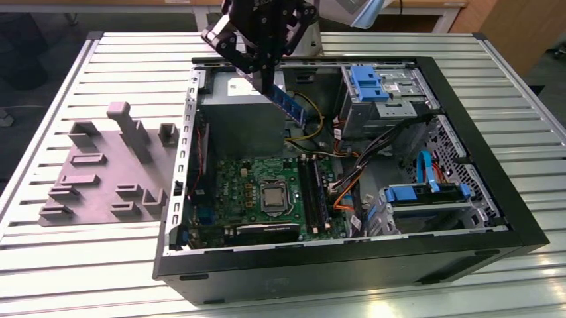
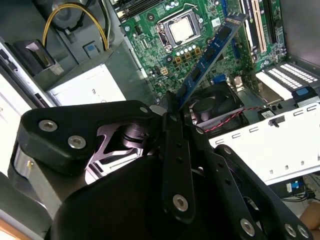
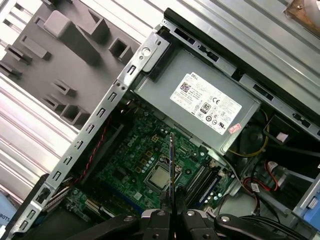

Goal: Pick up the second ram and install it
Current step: 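Insert the second ram into the second slot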

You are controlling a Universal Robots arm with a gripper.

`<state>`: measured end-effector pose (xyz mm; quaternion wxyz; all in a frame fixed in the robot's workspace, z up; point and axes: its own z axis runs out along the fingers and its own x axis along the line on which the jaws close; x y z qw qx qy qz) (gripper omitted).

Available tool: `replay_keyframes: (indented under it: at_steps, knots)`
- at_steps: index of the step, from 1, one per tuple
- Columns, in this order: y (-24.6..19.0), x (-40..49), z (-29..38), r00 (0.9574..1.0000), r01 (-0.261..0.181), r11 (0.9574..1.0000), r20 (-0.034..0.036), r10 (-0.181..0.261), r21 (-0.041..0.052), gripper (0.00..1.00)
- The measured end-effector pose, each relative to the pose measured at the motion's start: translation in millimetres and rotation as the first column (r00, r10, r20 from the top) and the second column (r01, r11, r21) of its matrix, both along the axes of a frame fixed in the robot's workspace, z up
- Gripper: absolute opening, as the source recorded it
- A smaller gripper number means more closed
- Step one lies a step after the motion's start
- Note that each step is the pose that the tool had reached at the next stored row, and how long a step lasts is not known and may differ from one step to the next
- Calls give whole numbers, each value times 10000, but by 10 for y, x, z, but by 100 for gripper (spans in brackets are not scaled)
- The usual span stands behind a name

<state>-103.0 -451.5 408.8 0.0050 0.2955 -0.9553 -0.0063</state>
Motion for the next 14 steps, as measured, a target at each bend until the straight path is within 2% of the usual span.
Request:
replay_keyframes:
  at_steps: [14]
  knots:
    - [0,0,-1,9993,381,9993,0,-381,0,14]
